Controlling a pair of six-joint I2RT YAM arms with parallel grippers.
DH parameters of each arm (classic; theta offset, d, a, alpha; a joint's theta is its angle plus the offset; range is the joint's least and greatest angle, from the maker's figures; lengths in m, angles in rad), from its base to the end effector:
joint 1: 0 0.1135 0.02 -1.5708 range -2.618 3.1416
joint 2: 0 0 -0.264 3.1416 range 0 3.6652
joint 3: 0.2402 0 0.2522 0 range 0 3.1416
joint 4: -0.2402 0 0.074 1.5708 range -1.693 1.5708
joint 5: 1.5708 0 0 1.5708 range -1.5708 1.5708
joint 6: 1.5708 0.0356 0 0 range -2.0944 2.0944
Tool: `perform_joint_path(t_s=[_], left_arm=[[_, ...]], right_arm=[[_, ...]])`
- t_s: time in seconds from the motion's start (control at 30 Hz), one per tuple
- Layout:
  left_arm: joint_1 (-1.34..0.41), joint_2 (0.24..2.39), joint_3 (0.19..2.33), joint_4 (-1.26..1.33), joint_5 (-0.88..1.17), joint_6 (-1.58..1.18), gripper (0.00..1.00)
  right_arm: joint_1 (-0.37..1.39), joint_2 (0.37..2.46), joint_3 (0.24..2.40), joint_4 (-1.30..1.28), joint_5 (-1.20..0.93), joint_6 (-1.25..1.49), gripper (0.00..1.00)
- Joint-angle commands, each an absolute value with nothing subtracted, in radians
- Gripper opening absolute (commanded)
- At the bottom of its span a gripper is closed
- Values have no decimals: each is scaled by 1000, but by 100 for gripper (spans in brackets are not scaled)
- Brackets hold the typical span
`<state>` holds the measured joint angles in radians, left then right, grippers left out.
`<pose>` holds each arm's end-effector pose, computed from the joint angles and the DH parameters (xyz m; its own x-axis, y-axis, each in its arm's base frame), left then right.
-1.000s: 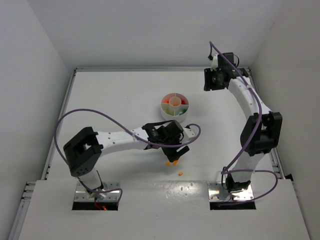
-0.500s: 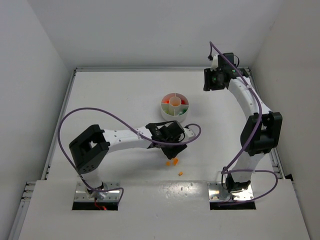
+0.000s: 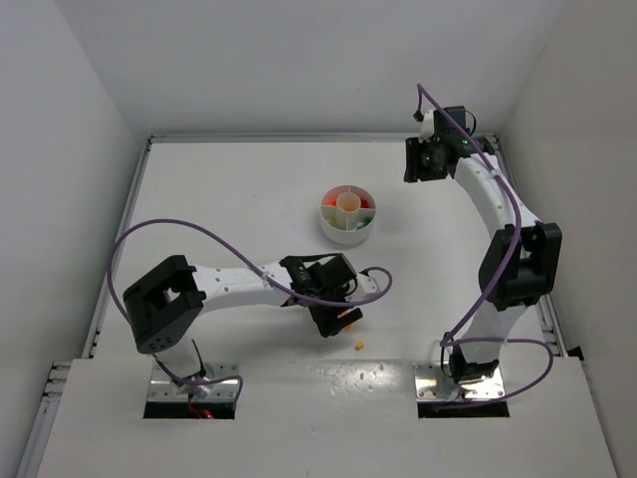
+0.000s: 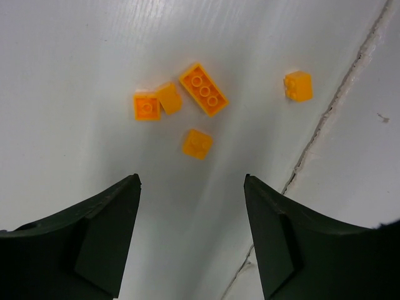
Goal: Sort the legos into containers by color
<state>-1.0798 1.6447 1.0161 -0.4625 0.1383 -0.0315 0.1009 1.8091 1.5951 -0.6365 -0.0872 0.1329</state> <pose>0.1481 -0.2875 0.1843 -0.4465 0.7690 -0.4574 0.8898 0.4353 -0.1368 0.4043 0.0440 0.2944 -0.7621 0.0555 -0.6451 -0.0570 0.9867 0.1523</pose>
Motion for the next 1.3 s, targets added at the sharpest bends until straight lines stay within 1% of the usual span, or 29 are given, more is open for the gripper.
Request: perform_joint_path(t_s=[0.0,0.23,0.53,0.63,0.77,0.8,0.9,1.07,1.17,1.2,1.27], left_arm=[[-1092,1644,1022,-454,138,8,73],[-1092,1678,1031,-428,118,26,72],[-1121,1732,1060,-405,100,26,67],[-1132,1743,1060,-391,91,26,64],[-1150,1765,1060,-380,80,26,57],[-1150,1766,1060,-370,80,26,51],[-1150,1766,1049,-370,80,26,41],[-1150,1775,1020,-370,61,26,32],[-1150,1775,1020,-380,51,37,23],[-1150,1775,1029,-380,51,37,19],[-1138,1763,1038,-393,51,49,14]], right_arm=[[98,1772,1603,-612,-101,140,45],[98,1772,1603,-612,-101,140,45],[98,1781,1603,-612,-101,140,45],[98,1781,1603,-612,-101,140,45],[98,1781,1603,-612,-101,140,45],[98,1781,1603,-612,-101,140,45],[98,1790,1603,-612,-101,140,45],[98,1790,1603,-612,-101,140,45],[98,1790,1603,-612,-101,140,45],[98,1790,1612,-612,-101,140,45],[98,1790,1612,-612,-101,130,45]])
